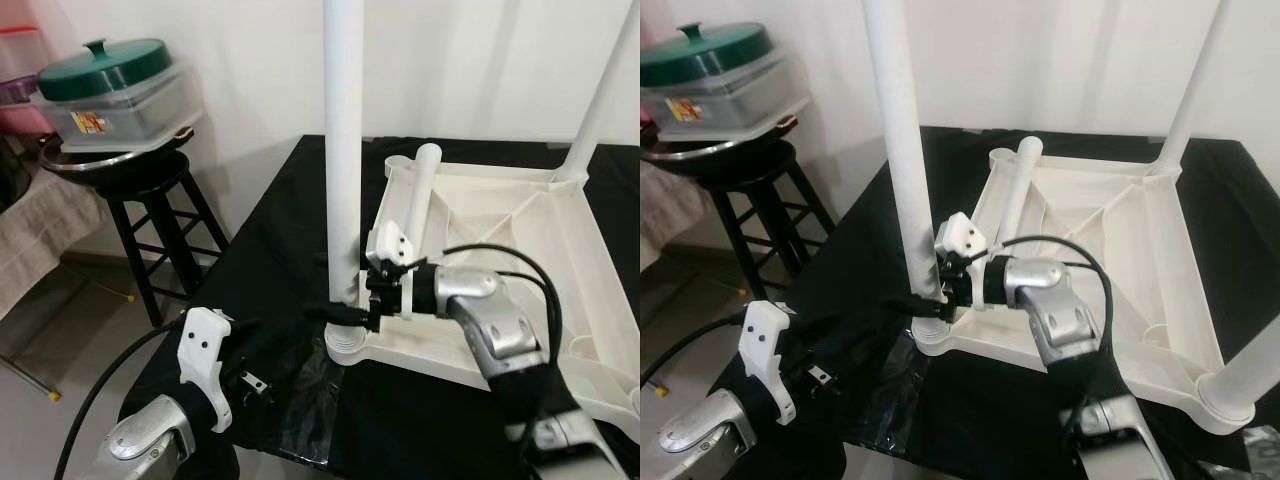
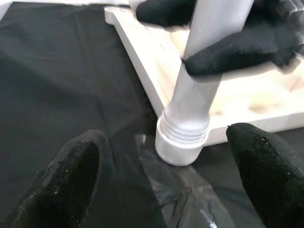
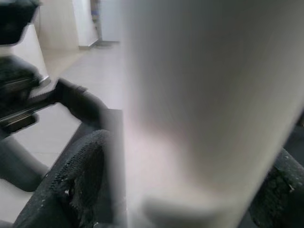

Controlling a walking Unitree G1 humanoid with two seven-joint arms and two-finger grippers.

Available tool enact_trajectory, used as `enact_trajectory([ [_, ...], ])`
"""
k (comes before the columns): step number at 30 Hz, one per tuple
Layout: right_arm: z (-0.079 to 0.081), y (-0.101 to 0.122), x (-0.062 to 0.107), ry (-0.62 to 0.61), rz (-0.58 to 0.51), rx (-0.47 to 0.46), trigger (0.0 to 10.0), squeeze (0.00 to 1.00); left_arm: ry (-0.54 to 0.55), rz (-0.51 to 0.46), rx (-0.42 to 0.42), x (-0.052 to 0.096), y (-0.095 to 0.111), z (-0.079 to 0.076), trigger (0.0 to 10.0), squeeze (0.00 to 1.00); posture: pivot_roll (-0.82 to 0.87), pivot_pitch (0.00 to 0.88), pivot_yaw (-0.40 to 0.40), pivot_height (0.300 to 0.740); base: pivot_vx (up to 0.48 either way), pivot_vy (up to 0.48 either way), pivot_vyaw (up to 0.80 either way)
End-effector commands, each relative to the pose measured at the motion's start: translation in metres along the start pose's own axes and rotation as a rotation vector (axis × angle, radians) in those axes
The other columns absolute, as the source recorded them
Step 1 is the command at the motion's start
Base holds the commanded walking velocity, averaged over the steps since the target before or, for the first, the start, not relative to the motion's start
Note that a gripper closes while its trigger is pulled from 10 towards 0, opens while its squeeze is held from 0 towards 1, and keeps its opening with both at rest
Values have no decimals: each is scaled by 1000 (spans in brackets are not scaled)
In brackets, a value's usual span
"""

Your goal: Building children table

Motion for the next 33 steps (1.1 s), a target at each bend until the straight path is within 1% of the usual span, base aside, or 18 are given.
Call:
enact_trajectory([
  [1,-5,5,-6,27,-25,25,10000,0,12,29,-33,4,-5,0,10000,0,27,1,59,740,0,0,0],
  [3,-12,7,-8,34,-29,21,10000,0,31,38,-52,6,-8,1,10000,0,38,3,52,740,0,0,0],
  [4,-17,9,-10,55,-39,4,2471,0,68,37,-89,9,-10,3,10000,0,43,4,46,740,0,0,0],
  [5,-20,10,-11,82,-48,-21,0,0,98,44,-129,11,-14,4,10000,0,49,4,41,740,0,0,0],
  [10,-20,7,-11,136,-56,-58,0,0,146,75,-237,15,-24,6,10000,0,57,5,33,740,0,0,0],
  [11,-17,2,-11,165,-54,-64,0,0,173,93,-293,14,-32,4,10000,0,54,14,29,740,0,0,0],
  [15,-12,-7,-9,159,-36,-71,0,0,203,131,-373,14,-41,3,10000,0,48,21,27,740,0,0,0],
  [18,-8,-14,-7,126,-16,-94,0,0,235,132,-385,15,-42,4,10000,0,44,24,22,740,0,0,0],
  [20,10,-32,-16,-38,72,-162,0,0,262,180,-428,16,-47,6,10000,0,50,33,7,740,0,0,0],
  [21,34,-44,-28,-292,128,-278,0,0,274,210,-480,17,-50,6,10000,0,47,53,4,740,0,0,0],
  [22,34,-44,-28,-292,128,-278,0,0,274,210,-480,17,-50,6,10000,0,47,53,4,740,0,0,0],
  [23,56,-49,-29,-451,182,-335,0,0,279,230,-508,18,-52,7,10000,0,41,57,13,740,0,0,0],
  [24,56,-49,-29,-451,182,-335,0,0,279,230,-508,18,-52,7,10000,0,41,57,13,740,0,0,0],
  [25,67,-52,-28,-557,215,-362,0,0,282,237,-521,19,-54,7,10000,0,32,55,24,740,0,0,0],
  [26,70,-53,-26,-607,228,-369,0,0,289,234,-536,18,-54,7,10000,0,21,47,35,740,0,0,0],
  [27,62,-52,-26,-602,217,-336,0,0,287,225,-542,17,-54,7,10000,0,20,43,36,740,0,0,0],
  [30,55,-52,-25,-606,210,-320,0,0,285,219,-547,15,-54,7,10000,0,19,39,35,740,0,0,0],
  [33,38,-46,-24,-612,195,-276,0,0,274,198,-509,11,-52,5,10000,0,17,32,32,740,0,0,0],
])
Point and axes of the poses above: a point about 5 cm out from each wrist's last joint towards the gripper, its own x axis pointing back from the gripper into the wrist, its own y axis along the axis of the wrist's last joint, z = x × y, the point moved 1 cm from there along -x, pointing out of the wrist towards the gripper, and after that the axes turned 10 degrees about x, right-handed, at the moved point
